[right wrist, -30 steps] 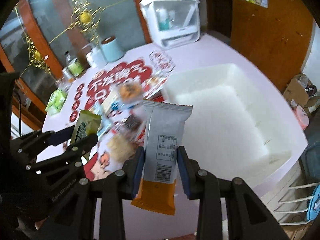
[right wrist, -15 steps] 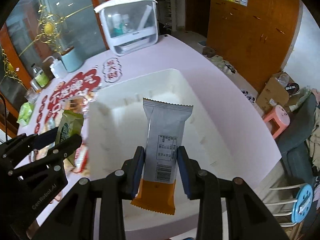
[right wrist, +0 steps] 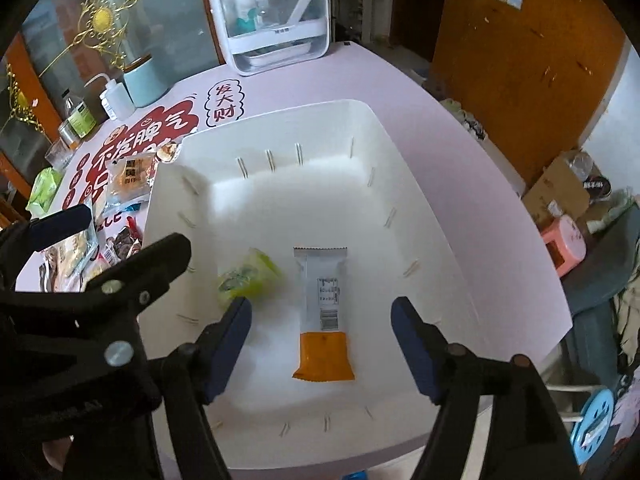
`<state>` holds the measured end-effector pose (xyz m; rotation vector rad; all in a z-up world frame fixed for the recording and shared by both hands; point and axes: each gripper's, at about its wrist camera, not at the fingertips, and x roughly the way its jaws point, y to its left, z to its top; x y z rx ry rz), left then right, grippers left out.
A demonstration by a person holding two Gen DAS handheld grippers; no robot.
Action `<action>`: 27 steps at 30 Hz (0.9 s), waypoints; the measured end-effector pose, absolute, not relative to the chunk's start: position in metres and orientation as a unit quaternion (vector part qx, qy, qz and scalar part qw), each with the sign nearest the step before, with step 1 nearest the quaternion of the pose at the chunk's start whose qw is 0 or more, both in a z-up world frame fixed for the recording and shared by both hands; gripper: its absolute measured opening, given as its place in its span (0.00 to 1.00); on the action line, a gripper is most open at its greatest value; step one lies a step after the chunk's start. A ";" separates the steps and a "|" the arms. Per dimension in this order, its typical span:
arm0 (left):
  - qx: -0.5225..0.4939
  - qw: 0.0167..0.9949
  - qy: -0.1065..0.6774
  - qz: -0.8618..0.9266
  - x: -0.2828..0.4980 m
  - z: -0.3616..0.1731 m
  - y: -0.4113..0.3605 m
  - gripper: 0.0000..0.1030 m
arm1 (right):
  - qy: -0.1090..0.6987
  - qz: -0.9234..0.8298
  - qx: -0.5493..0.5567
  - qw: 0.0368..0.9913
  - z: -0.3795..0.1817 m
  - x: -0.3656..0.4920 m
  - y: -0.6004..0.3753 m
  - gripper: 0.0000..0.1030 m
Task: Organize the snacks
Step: 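Drop the orange bar and green cake into the white tray with both grippers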
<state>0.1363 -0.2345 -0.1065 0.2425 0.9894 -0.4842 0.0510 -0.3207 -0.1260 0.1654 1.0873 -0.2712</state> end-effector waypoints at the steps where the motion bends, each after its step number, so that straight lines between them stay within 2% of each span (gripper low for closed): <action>1: 0.113 0.842 0.475 -0.228 0.138 -0.108 -0.233 0.99 | 0.514 -0.127 0.080 0.844 -0.125 0.051 -0.319 0.71; 16: 0.087 0.840 0.492 -0.213 0.125 -0.093 -0.179 0.99 | 0.505 -0.139 0.100 0.846 -0.112 0.043 -0.299 0.71; 27: 0.094 0.866 0.442 -0.213 0.108 -0.058 -0.103 0.99 | 0.469 -0.167 0.134 0.857 -0.091 0.038 -0.260 0.71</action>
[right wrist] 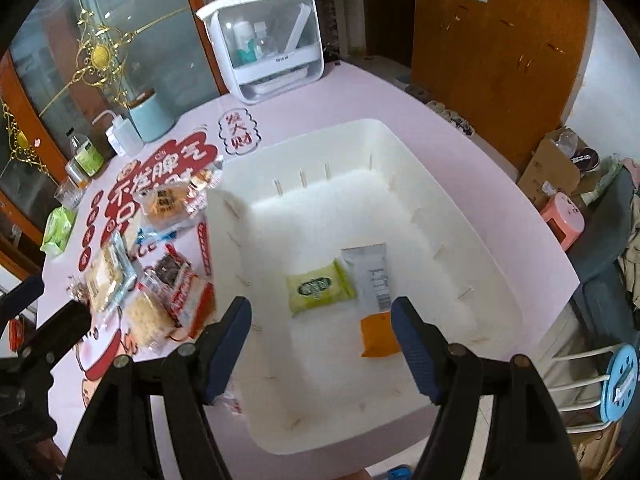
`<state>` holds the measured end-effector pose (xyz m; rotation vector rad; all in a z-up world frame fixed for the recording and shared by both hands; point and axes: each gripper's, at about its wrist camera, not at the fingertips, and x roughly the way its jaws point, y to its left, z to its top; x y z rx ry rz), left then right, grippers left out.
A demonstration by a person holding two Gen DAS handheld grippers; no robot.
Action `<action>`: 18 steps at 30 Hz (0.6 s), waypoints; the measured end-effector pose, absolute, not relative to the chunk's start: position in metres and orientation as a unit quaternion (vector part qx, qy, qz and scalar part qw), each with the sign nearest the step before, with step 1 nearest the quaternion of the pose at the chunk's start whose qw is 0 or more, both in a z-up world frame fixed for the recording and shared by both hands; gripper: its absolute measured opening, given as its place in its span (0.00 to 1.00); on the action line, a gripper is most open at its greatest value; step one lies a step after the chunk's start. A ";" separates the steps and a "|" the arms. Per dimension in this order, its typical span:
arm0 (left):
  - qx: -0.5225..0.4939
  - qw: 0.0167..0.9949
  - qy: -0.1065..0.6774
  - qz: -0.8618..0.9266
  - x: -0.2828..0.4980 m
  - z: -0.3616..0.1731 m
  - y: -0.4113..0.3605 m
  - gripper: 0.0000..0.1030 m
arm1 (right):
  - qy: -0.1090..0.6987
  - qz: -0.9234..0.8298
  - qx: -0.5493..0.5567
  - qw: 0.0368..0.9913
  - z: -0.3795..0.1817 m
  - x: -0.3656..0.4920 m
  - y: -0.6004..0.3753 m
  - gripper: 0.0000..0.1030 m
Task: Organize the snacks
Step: 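Drop the orange bar and green cake into the white tray with both grippers, then move both grippers back to the snacks and reach the brown packet and bread bag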
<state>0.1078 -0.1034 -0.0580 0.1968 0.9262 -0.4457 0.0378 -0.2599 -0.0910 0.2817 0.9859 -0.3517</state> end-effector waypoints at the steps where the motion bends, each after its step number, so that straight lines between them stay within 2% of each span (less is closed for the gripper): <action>1: 0.093 0.868 0.439 -0.213 0.107 -0.055 -0.095 0.99 | 0.464 -0.169 0.135 0.859 -0.088 0.038 -0.254 0.71; 10: 0.079 0.897 0.403 -0.164 0.116 -0.036 -0.008 0.99 | 0.434 -0.148 0.112 0.882 -0.062 0.051 -0.191 0.71; 18: 0.046 0.892 0.433 -0.119 0.136 -0.042 0.072 0.99 | 0.390 -0.091 0.090 0.912 -0.042 0.069 -0.138 0.71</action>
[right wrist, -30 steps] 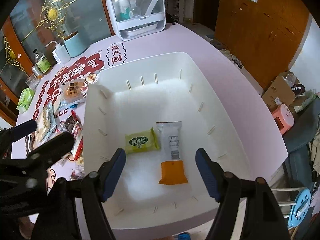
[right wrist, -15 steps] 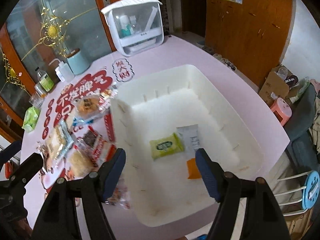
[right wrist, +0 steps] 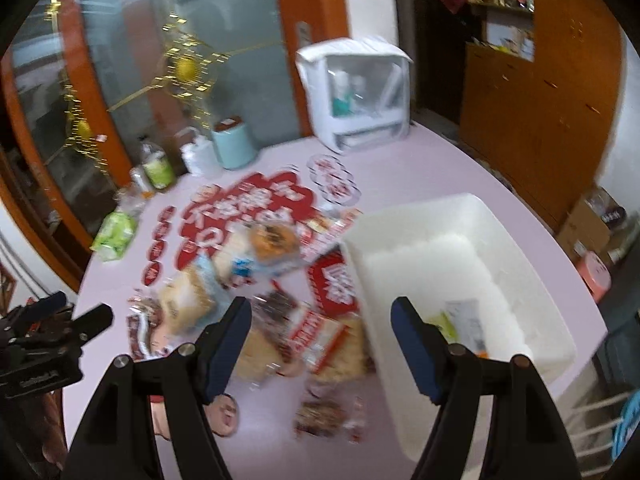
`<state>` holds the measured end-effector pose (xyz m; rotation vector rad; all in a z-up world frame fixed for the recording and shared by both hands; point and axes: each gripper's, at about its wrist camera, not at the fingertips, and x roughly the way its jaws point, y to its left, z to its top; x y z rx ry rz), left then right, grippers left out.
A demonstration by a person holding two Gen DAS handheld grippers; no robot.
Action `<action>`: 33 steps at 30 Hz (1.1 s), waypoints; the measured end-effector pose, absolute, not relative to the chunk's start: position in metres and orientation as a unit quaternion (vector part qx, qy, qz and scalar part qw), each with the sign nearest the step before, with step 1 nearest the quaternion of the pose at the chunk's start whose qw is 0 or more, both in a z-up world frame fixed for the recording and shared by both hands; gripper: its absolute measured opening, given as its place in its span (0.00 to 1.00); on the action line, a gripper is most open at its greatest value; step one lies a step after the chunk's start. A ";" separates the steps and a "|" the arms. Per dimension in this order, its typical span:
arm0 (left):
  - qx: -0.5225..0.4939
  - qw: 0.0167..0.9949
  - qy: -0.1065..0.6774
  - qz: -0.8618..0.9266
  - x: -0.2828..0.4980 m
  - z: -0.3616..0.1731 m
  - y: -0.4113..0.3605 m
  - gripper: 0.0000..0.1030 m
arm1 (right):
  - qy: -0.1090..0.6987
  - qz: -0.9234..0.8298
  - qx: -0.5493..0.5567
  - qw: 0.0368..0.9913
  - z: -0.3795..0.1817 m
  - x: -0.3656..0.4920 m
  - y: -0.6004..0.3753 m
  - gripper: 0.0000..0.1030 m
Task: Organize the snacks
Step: 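Move both grippers back to the snacks and reach the brown packet and bread bag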
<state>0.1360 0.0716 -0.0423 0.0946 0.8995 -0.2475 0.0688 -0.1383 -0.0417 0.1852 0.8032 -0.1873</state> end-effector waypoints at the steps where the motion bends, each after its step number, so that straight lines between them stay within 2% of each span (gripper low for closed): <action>1: 0.044 0.892 0.435 -0.116 0.138 -0.044 0.080 0.99 | 0.385 -0.084 0.087 0.915 -0.040 0.072 -0.132 0.71; 8: 0.044 0.896 0.439 -0.051 0.157 -0.051 0.142 0.99 | 0.385 -0.043 0.068 0.920 -0.043 0.105 -0.086 0.71; 17: 0.024 0.879 0.476 -0.002 0.181 -0.082 0.208 0.99 | 0.451 0.003 0.024 0.892 -0.086 0.153 -0.031 0.71; 19: 0.027 0.874 0.485 -0.002 0.185 -0.093 0.215 0.99 | 0.456 0.010 0.021 0.890 -0.095 0.162 -0.024 0.77; 21: 0.032 0.868 0.496 -0.004 0.190 -0.105 0.222 0.99 | 0.453 0.023 0.023 0.891 -0.102 0.169 -0.020 0.95; 22: 0.033 0.864 0.502 -0.008 0.193 -0.111 0.223 0.99 | 0.449 0.029 0.020 0.893 -0.105 0.174 -0.017 0.97; 26: 0.027 0.849 0.528 -0.023 0.203 -0.136 0.227 0.99 | 0.451 0.047 -0.009 0.891 -0.123 0.194 -0.004 1.00; 33: 0.022 0.833 0.552 -0.031 0.216 -0.166 0.226 0.99 | 0.496 0.093 -0.028 0.863 -0.176 0.236 0.017 1.00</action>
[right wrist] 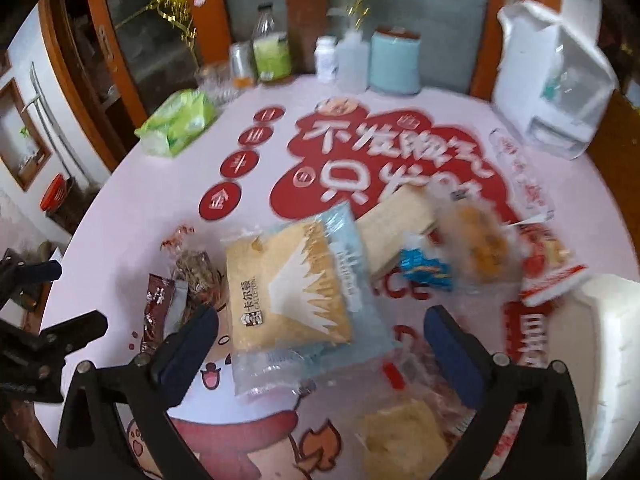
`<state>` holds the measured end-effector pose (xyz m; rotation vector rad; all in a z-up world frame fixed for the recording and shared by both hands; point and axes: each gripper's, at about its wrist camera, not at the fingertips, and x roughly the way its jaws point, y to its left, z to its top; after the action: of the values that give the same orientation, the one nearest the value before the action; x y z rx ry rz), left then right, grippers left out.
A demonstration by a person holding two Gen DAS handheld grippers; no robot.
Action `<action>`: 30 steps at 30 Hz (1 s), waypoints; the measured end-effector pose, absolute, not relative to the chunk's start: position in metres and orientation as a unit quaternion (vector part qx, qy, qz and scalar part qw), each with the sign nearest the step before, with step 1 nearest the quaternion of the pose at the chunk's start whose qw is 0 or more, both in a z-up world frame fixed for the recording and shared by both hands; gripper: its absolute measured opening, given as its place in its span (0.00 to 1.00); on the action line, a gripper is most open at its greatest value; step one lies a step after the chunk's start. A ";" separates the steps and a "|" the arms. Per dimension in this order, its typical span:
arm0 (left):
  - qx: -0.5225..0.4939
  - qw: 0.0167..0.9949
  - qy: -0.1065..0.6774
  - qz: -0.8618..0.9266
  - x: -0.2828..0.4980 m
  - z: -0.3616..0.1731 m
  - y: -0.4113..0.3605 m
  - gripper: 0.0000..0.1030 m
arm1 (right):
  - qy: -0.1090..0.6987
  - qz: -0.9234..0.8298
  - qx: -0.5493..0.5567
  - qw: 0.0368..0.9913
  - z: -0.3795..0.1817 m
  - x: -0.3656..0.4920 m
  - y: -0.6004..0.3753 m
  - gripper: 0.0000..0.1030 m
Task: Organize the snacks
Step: 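Move both grippers back to the snacks and reach the brown packet and bread bag, then grasp the brown chocolate packet with the left gripper while the right gripper grasps the bread bag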
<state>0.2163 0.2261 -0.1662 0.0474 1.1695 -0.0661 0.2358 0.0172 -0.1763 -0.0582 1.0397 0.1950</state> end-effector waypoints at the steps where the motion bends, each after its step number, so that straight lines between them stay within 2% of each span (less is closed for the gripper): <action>1: 0.022 0.832 0.554 -0.032 0.218 -0.169 0.226 0.99 | 0.504 0.095 -0.023 0.858 -0.185 0.242 0.018 1.00; 12: 0.009 0.812 0.583 -0.033 0.229 -0.201 0.223 0.99 | 0.522 0.126 -0.107 0.837 -0.231 0.260 0.050 1.00; 17: 0.006 0.808 0.588 -0.029 0.235 -0.211 0.220 0.99 | 0.546 0.151 -0.072 0.821 -0.238 0.271 0.050 1.00; 21: -0.001 0.803 0.595 -0.029 0.239 -0.217 0.220 0.99 | 0.558 0.154 -0.159 0.800 -0.254 0.265 0.071 1.00; 27: -0.011 0.798 0.602 -0.025 0.242 -0.225 0.221 0.99 | 0.567 0.149 -0.130 0.799 -0.253 0.272 0.064 1.00; 28: -0.014 0.797 0.604 -0.025 0.243 -0.226 0.221 0.99 | 0.566 0.150 -0.131 0.800 -0.254 0.270 0.064 0.99; 30: -0.019 0.795 0.606 -0.025 0.243 -0.228 0.221 0.99 | 0.562 0.150 -0.129 0.803 -0.251 0.268 0.062 0.91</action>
<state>0.2434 0.2212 -0.2283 -0.0402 1.3033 -0.0535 0.2676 0.0618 -0.2514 -0.2759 1.2032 0.3208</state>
